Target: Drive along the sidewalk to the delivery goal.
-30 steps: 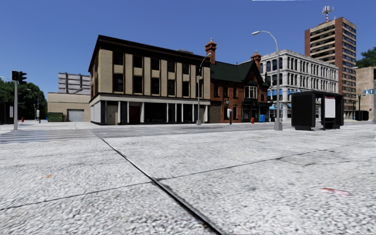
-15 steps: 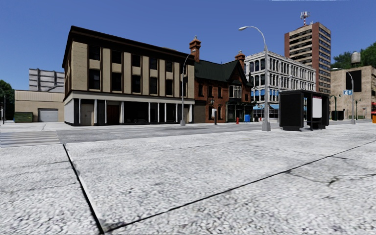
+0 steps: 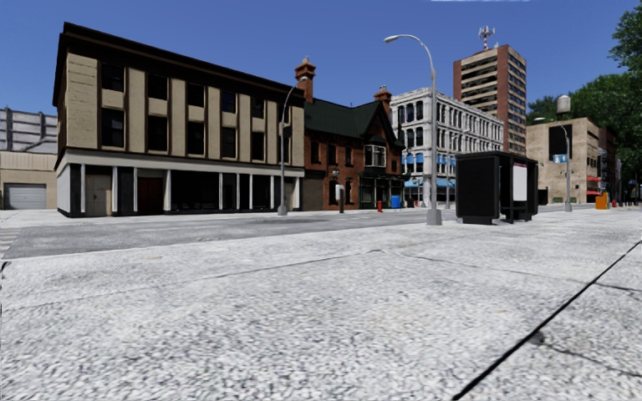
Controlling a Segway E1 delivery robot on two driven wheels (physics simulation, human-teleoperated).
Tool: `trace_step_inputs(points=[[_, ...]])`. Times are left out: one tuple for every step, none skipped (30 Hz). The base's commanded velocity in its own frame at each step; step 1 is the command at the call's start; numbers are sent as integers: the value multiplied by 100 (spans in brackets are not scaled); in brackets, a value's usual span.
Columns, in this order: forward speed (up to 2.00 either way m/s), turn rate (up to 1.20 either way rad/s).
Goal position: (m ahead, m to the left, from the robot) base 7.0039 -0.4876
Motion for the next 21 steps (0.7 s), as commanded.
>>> trace_step_inputs(points=[[200, -30], [200, -30], [200, -30], [200, -30], [200, -30], [200, -30], [200, -30], [200, -30], [200, -30], [200, -30], [200, -30], [200, -30], [200, -30], [200, -30], [200, -30], [200, -30], [200, -30], [200, -30], [200, -30], [200, -30], [200, -30]])
